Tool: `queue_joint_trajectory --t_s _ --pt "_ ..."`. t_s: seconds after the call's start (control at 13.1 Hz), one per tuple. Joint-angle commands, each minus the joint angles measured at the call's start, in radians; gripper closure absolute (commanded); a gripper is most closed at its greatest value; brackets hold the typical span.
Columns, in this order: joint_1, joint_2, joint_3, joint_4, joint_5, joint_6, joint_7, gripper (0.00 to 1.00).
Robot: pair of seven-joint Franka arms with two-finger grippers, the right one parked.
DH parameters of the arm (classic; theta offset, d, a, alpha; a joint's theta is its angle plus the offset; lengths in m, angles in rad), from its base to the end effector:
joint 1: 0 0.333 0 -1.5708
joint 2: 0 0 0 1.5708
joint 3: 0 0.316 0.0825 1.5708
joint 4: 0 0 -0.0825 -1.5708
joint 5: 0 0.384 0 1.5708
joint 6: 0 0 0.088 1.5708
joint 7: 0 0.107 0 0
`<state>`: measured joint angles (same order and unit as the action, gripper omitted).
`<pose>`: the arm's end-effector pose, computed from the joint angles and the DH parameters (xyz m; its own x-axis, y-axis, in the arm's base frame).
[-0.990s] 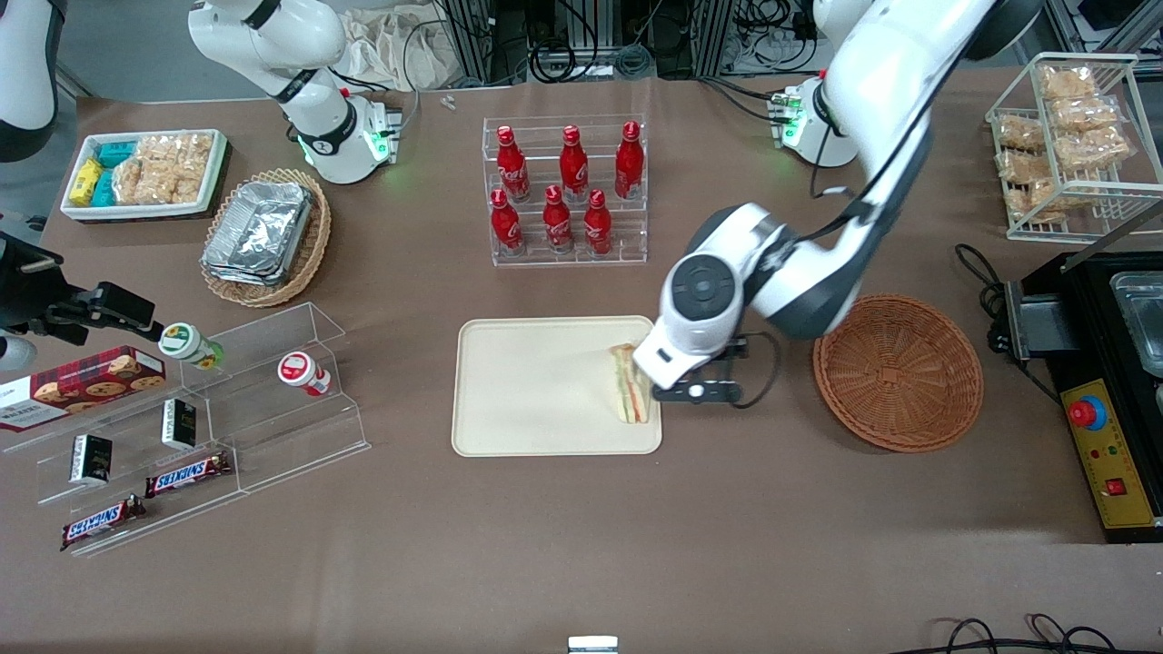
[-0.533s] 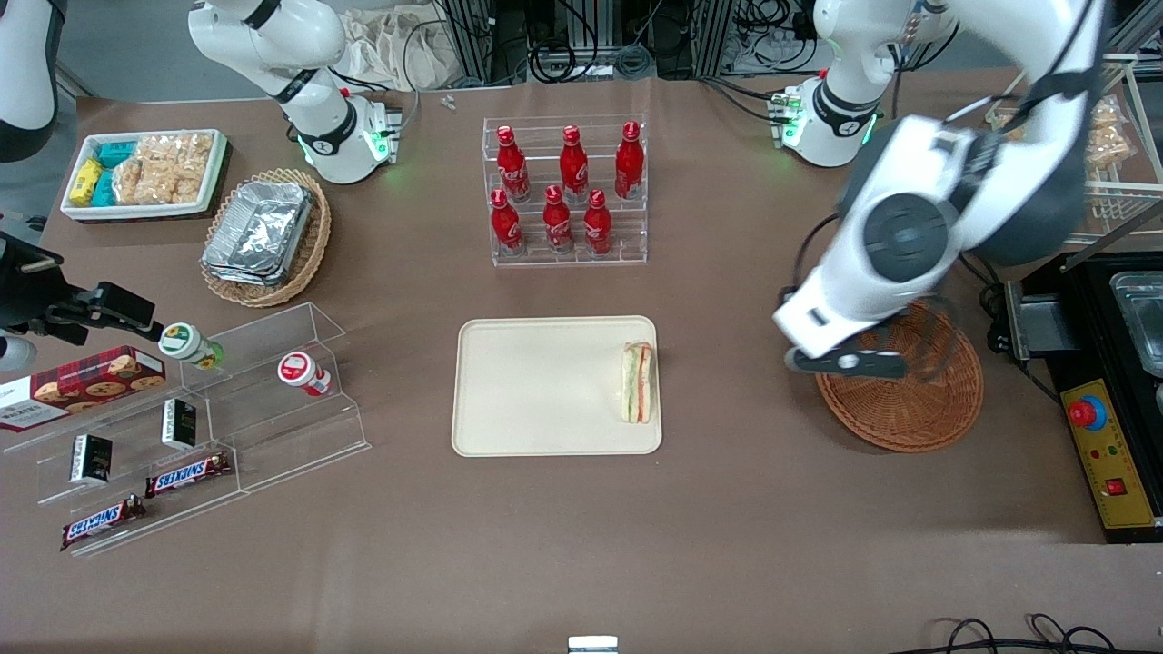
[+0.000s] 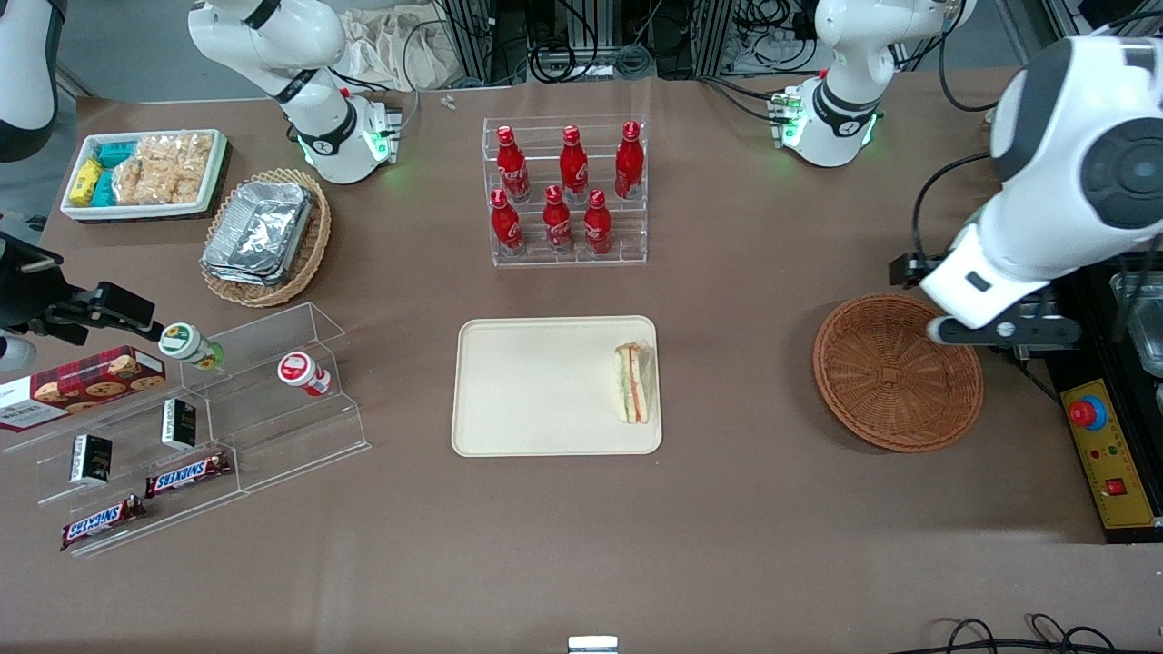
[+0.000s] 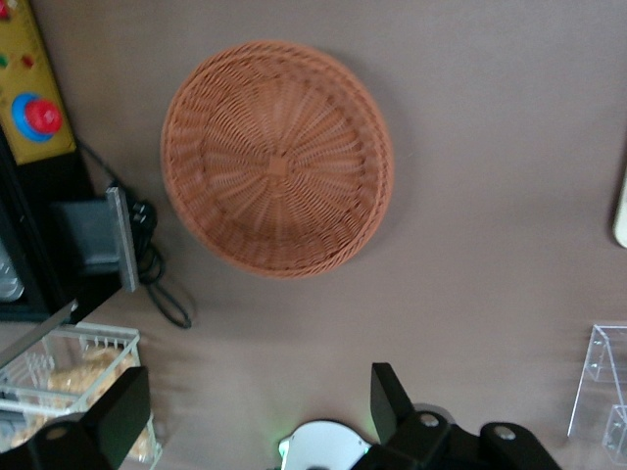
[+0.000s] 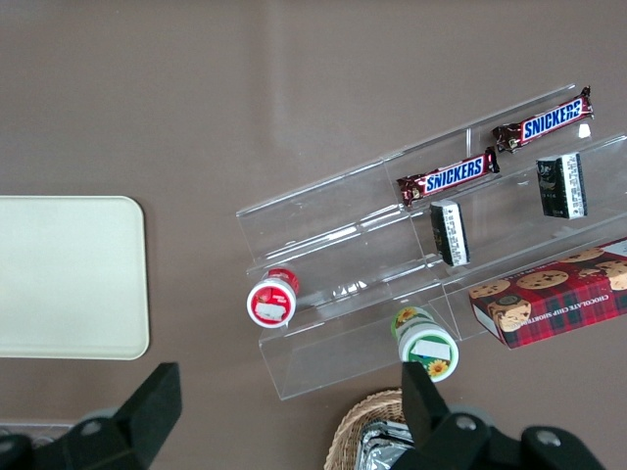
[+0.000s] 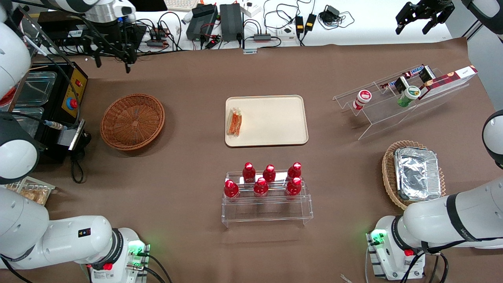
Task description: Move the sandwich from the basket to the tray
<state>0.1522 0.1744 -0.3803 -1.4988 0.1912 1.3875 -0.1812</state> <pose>0.5723 -0.0915 0.5526 0.9702 -0.0191 -0.2414 -0.0621 -0.9831 -0.1720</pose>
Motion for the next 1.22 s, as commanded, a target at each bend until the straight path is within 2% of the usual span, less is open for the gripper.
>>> queue_joint_trajectory --t_s 0.0,0.3,0.53,0.61,0.69,0.91,1.14 --pt "-0.003 -0.003 0.024 0.029 -0.004 -0.033 0.011 0.00" --pt "-0.002 -0.012 0.050 0.041 -0.009 -0.028 0.012 0.00" --pt "0.087 -0.030 0.055 0.048 -0.090 -0.019 0.070 0.00" --pt "0.086 -0.044 0.066 0.048 -0.094 -0.015 0.112 0.00" --pt "0.066 -0.050 0.113 0.046 -0.098 -0.013 0.138 0.00" --pt "-0.103 -0.073 0.320 0.032 -0.140 0.004 0.151 0.00" --pt "-0.135 -0.067 0.350 0.032 -0.151 0.008 0.135 0.00"
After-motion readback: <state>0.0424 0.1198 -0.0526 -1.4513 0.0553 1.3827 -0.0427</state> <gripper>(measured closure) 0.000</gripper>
